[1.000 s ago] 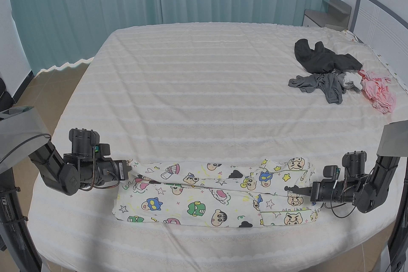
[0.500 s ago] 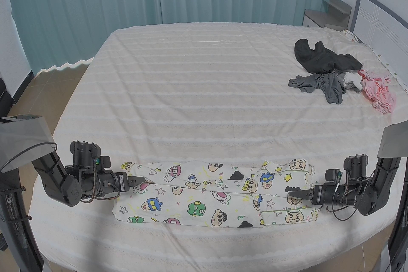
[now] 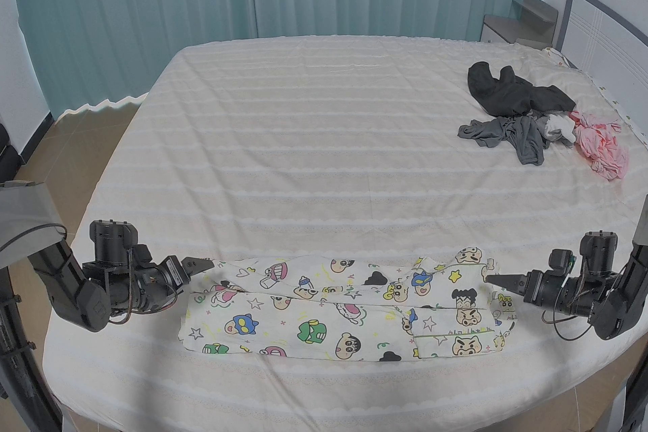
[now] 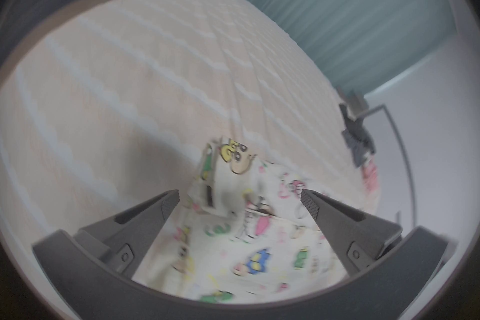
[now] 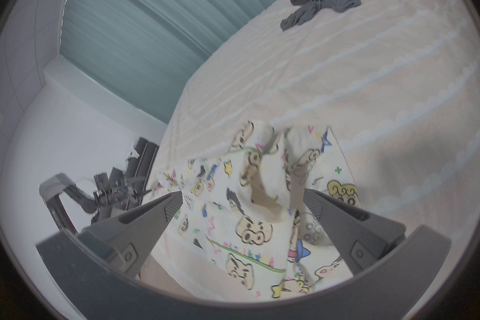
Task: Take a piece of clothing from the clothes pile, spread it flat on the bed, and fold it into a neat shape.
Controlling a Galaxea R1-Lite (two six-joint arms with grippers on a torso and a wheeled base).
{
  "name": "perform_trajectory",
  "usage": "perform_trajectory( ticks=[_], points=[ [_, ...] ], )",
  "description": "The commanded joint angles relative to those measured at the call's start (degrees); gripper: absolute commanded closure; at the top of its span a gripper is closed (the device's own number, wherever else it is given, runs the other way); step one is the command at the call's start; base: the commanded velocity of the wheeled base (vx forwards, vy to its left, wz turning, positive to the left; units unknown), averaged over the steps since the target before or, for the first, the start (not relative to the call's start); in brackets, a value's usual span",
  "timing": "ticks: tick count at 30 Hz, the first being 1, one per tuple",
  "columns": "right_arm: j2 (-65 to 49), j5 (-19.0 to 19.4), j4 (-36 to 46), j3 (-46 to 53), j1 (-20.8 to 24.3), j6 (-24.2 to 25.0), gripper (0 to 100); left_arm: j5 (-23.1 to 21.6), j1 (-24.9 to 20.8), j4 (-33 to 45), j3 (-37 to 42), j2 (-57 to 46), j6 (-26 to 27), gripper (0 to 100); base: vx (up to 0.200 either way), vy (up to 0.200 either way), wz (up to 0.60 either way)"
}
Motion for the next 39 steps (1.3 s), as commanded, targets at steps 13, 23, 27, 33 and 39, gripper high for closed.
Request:
perform_trajectory(
  ticks=[13, 23, 27, 33, 39],
  points=[
    [-5.0, -12.0, -0.2, -8.8, 14.3, 21.1, 0, -18.8, 3.8, -1.5, 21.6, -24.8, -21.5, 0, 0.0, 0.0, 0.0],
    [8.2, -12.5, -0.5, -13.2, 16.4, 22.9, 0, -27.2, 3.9, -1.7, 25.9, -25.5, -20.7, 0, 0.0, 0.0, 0.0],
    [13.7, -13.0, -1.4, -16.2, 13.1, 23.0, 0, -27.8, 3.9, -1.7, 26.2, -25.0, -19.6, 0, 0.0, 0.0, 0.0],
    [17.0, -14.6, -9.4, -16.1, 10.4, 23.5, 0, -28.2, 3.5, -1.7, 26.2, -24.3, -19.5, 0, 0.0, 0.0, 0.0],
    [19.0, -15.0, -11.8, -15.4, 10.1, 24.5, 0, -28.3, 3.6, -1.7, 26.2, -24.0, -18.7, 0, 0.0, 0.0, 0.0]
  ],
)
